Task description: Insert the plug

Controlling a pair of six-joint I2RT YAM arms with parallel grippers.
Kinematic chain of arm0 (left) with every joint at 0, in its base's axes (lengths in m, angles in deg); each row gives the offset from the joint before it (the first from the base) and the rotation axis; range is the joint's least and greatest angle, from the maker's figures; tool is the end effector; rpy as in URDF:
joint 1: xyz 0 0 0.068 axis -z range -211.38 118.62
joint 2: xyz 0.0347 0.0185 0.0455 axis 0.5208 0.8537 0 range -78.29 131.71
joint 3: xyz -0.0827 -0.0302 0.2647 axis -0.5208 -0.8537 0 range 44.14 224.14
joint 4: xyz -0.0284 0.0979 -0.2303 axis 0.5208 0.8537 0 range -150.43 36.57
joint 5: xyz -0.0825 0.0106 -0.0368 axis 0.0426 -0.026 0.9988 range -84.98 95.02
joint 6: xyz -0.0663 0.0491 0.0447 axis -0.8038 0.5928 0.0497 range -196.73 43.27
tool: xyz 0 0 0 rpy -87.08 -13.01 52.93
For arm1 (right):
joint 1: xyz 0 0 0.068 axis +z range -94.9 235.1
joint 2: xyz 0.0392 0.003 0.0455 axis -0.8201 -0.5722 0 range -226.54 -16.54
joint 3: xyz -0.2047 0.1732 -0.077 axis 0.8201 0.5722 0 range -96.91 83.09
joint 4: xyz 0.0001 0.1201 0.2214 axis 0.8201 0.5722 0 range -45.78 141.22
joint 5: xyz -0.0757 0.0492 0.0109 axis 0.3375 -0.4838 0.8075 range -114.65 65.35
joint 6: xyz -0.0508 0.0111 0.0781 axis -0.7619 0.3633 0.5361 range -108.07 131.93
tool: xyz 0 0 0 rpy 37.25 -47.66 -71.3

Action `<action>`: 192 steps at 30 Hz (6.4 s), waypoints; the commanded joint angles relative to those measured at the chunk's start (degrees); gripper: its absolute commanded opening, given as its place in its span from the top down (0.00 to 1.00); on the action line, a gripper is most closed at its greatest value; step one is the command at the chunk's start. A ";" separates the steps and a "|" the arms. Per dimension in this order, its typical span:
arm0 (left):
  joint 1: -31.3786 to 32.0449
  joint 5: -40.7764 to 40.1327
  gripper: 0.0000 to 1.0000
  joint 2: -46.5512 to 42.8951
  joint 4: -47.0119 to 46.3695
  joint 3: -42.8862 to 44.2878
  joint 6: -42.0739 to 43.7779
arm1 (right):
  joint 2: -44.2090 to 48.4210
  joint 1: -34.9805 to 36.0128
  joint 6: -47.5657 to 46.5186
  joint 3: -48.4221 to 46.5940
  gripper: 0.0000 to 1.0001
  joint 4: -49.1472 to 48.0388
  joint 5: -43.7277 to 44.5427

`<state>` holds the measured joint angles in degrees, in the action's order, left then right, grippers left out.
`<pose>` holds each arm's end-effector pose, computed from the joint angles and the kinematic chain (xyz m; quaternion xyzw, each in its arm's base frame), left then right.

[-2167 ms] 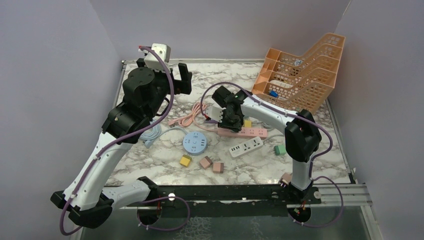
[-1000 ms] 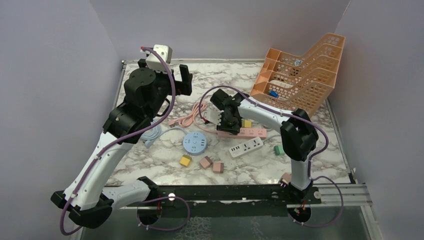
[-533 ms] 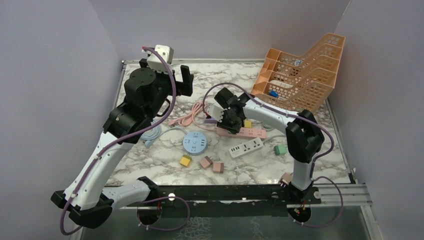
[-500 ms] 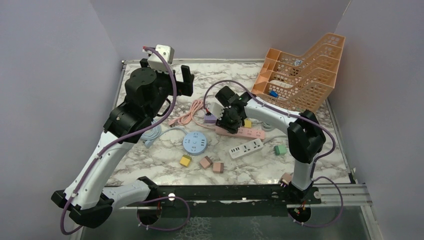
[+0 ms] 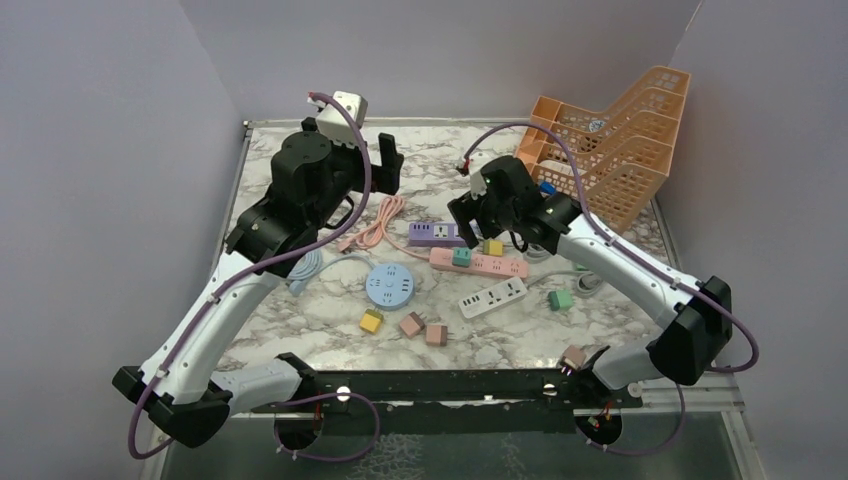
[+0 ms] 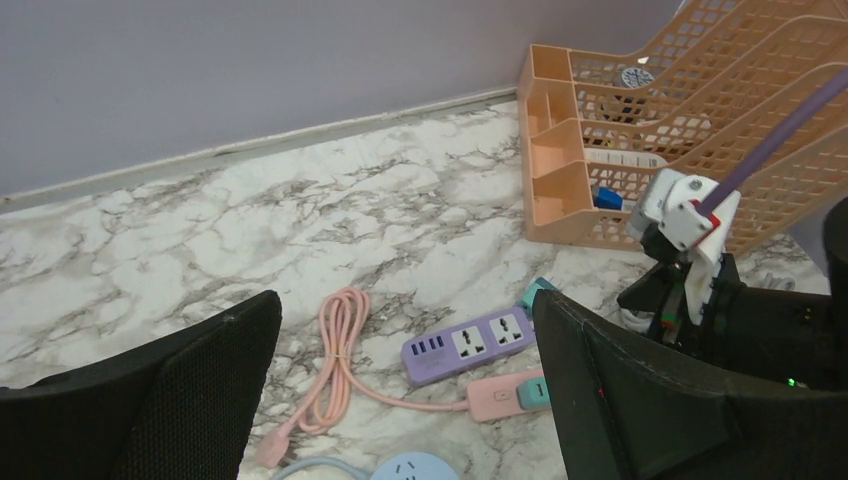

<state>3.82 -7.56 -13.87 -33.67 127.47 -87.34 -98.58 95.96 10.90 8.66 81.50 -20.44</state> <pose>0.2238 -0.1355 0.4688 0.0892 0.7475 -0.1782 0.6337 0.2577 0.2147 0.2979 -0.3168 0.8669 0.0987 0.3719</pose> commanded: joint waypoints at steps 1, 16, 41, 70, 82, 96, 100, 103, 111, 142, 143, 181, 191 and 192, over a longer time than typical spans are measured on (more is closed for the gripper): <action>-0.15 4.51 0.01 -0.55 -2.91 -3.71 -4.58 | -1.28 -1.14 19.22 4.79 0.20 0.16 12.35; -0.22 12.40 0.01 1.05 -10.62 -19.35 -19.96 | -12.92 -8.97 32.41 10.28 0.37 -7.67 11.88; -0.21 17.17 0.02 5.32 -12.17 -22.01 -25.19 | -17.56 -11.50 29.70 13.72 0.60 -15.99 5.46; 2.95 30.66 0.20 13.72 -42.58 -33.71 -42.27 | 6.64 -11.51 43.55 13.24 0.60 -18.67 -16.87; 9.62 14.53 0.39 13.21 -49.70 -36.86 -43.67 | 9.51 -11.54 54.16 12.91 0.60 -19.06 -18.68; 11.29 7.82 0.74 12.26 -58.87 -40.08 -41.66 | 10.36 -11.55 55.89 13.25 0.58 -18.44 -21.52; 11.27 8.07 0.83 11.24 -59.02 -40.24 -39.94 | 11.24 -11.51 56.26 13.61 0.42 -19.02 -22.06; 11.16 9.76 0.85 9.59 -59.02 -40.52 -38.83 | 13.21 -11.59 56.02 13.82 0.24 -20.83 -22.01; 9.27 22.32 0.86 3.71 -58.58 -38.60 -43.92 | 23.41 -11.77 56.87 20.37 0.08 -34.72 -22.78; 8.57 34.41 0.86 1.75 -62.33 -27.82 -55.24 | 24.44 -11.78 71.88 26.56 0.64 -71.04 -40.60; 8.58 34.33 0.86 1.76 -62.31 -27.85 -55.18 | 24.51 -11.77 71.77 26.69 0.68 -71.10 -40.88; -1.88 1.90 0.19 -4.94 -7.77 -31.30 -23.89 | 7.90 -11.62 -22.13 -0.10 0.99 9.88 -22.72; -3.08 3.09 0.19 -2.71 -7.71 -31.79 -24.01 | -2.35 -9.45 -30.30 -3.09 0.99 16.86 -14.17; -3.24 3.23 0.19 -2.67 -7.63 -31.89 -23.97 | -3.18 -9.36 -30.69 -3.26 0.99 17.06 -13.54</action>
<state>1.30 -3.61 -16.86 -41.80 95.86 -112.06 -99.10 85.75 -15.05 7.48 94.70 -39.15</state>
